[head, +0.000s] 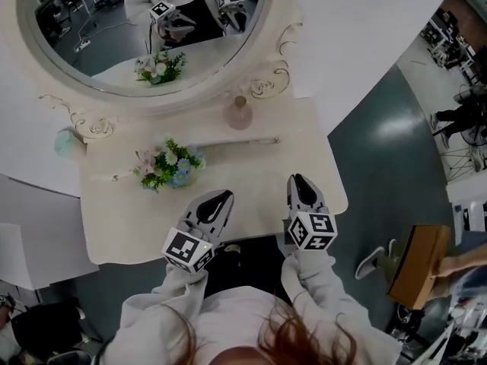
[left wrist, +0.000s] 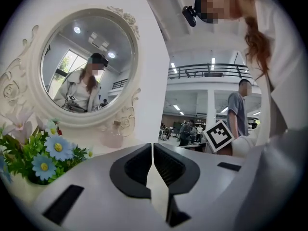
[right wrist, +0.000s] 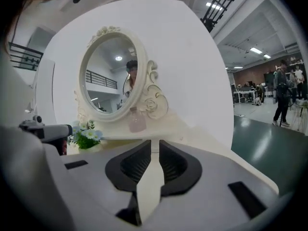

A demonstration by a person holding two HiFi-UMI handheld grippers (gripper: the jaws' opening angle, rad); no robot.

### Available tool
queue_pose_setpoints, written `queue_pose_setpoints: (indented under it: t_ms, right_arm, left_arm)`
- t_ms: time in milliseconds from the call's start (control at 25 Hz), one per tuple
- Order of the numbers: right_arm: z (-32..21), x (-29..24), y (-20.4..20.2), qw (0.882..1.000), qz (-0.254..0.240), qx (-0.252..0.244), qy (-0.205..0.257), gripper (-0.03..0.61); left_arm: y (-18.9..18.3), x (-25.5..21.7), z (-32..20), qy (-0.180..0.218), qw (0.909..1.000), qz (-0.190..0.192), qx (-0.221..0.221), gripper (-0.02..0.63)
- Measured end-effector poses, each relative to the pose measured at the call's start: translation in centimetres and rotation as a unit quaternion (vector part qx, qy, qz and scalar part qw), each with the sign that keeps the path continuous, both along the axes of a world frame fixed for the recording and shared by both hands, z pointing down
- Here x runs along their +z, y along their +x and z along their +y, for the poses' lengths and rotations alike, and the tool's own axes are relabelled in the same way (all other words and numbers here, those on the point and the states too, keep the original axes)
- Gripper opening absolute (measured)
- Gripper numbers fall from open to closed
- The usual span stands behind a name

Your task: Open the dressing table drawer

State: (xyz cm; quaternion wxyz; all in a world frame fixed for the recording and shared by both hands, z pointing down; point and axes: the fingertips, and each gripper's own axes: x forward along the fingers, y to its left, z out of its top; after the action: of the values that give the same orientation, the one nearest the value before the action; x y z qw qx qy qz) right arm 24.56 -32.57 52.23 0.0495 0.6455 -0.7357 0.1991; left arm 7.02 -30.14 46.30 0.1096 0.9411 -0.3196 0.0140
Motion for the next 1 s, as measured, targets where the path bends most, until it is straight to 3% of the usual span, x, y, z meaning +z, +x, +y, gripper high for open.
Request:
queue_pose_setpoints:
  t_ms: [200, 400, 680, 1000]
  right_arm:
    - [-5.3, 2.5, 0.3, 0.998, 0.012, -0.046, -0.036, 0.123]
    - [-9.3, 5.1, 0.3, 0.996, 0.008, -0.059, -0.068, 0.167]
    - [-13.1, 9.6, -0.4, 0.99, -0.003, -0.061, -0.127, 0.169]
    - [-14.4, 10.5, -0.4, 0.99, 0.018, -0.046, -0.132, 0.117]
  left_arm:
    - [-0.1, 0.3, -2.1, -0.011, 0.9985, -0.002, -0.054, 0.025]
    - [0.0, 0.8, -3.5, -0.021, 0.9953, -0.007, -0.095, 0.025]
    - [-0.2, 1.2, -4.2, -0.037, 0.9905, -0.02, -0.131, 0.025]
    - [-0.6, 1.0, -4.2, -0.04, 0.9885, -0.027, -0.144, 0.025]
